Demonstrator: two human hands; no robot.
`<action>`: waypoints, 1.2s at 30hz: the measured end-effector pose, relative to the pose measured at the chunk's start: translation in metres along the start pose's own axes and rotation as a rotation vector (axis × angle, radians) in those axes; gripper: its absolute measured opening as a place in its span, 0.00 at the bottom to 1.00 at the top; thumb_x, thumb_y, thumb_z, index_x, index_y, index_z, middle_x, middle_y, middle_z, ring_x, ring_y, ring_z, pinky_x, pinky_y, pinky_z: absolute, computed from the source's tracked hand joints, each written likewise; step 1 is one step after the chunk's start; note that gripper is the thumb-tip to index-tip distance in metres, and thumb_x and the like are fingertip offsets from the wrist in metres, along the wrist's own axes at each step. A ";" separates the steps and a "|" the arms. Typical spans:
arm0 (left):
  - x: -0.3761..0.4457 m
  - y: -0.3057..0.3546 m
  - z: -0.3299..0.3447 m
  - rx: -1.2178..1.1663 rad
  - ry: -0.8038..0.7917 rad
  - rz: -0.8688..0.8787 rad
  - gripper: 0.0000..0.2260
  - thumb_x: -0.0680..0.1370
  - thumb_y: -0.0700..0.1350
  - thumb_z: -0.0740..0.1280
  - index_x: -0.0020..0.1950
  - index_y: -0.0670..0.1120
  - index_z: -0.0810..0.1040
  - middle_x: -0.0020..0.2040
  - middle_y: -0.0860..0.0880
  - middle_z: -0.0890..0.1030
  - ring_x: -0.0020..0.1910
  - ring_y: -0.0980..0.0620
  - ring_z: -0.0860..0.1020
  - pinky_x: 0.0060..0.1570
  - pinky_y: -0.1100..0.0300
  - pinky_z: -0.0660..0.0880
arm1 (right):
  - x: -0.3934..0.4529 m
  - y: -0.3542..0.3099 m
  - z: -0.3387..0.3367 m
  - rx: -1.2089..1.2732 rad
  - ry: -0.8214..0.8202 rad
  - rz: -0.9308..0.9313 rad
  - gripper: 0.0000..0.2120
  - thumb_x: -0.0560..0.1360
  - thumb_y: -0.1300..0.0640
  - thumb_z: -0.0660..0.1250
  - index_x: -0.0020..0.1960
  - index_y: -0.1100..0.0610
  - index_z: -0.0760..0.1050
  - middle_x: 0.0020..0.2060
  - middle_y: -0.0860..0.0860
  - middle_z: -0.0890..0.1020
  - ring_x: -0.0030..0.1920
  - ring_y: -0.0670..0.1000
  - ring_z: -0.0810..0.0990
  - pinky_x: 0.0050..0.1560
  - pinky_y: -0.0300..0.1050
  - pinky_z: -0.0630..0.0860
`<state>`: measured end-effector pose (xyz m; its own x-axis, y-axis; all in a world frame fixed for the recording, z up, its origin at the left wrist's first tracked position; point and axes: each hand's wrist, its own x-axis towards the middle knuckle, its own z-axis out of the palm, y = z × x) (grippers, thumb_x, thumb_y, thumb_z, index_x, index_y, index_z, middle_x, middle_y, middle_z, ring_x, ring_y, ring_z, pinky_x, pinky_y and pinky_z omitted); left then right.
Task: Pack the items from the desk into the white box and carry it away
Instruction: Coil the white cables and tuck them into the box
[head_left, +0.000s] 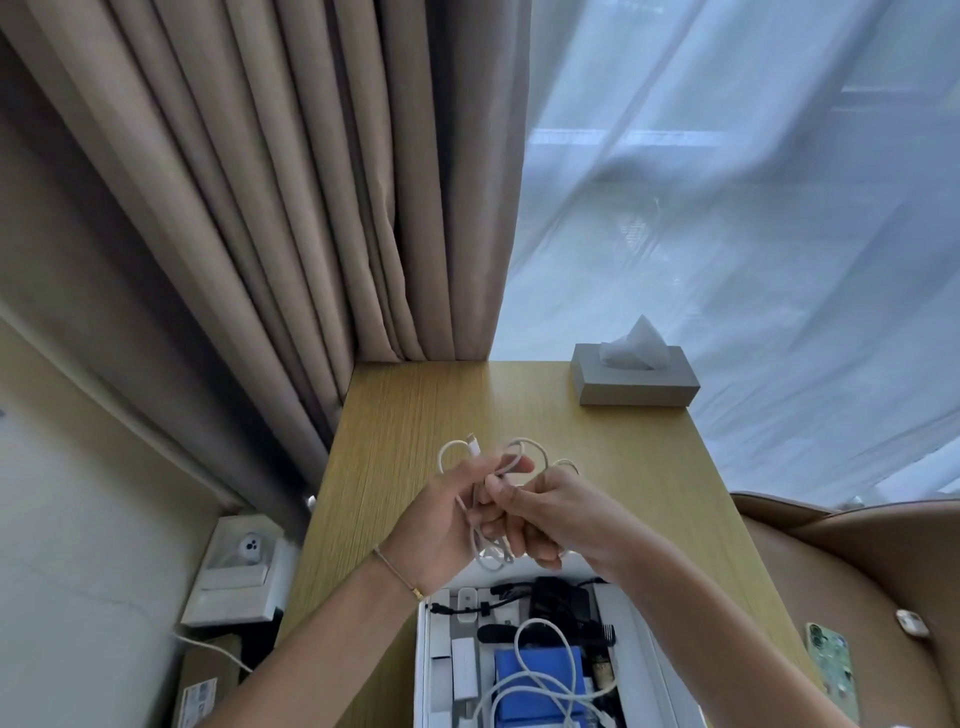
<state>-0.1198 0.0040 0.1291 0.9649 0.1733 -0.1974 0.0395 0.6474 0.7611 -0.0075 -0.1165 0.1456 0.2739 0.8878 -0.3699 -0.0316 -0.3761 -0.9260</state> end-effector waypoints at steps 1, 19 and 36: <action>-0.002 0.000 0.001 0.068 0.013 0.004 0.12 0.75 0.49 0.71 0.45 0.39 0.81 0.30 0.44 0.71 0.26 0.46 0.76 0.30 0.56 0.75 | 0.000 0.002 0.002 0.012 -0.001 0.013 0.25 0.76 0.38 0.66 0.28 0.53 0.82 0.22 0.50 0.77 0.21 0.47 0.70 0.26 0.39 0.69; -0.005 0.008 -0.034 -0.003 0.377 0.039 0.21 0.74 0.64 0.65 0.35 0.50 0.65 0.27 0.53 0.58 0.20 0.59 0.57 0.18 0.66 0.57 | -0.052 0.076 -0.051 0.214 0.069 -0.060 0.13 0.79 0.51 0.67 0.41 0.59 0.77 0.35 0.57 0.71 0.34 0.51 0.68 0.37 0.38 0.70; -0.018 -0.033 0.034 0.369 0.216 -0.212 0.27 0.79 0.63 0.57 0.39 0.43 0.82 0.35 0.44 0.77 0.26 0.53 0.61 0.25 0.62 0.56 | -0.030 0.030 -0.022 -0.230 0.408 -0.196 0.17 0.77 0.51 0.72 0.32 0.55 0.77 0.22 0.47 0.73 0.24 0.46 0.69 0.30 0.43 0.68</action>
<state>-0.1297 -0.0459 0.1291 0.8512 0.2413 -0.4661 0.3569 0.3850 0.8511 0.0049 -0.1605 0.1304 0.6084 0.7886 -0.0887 0.2578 -0.3022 -0.9177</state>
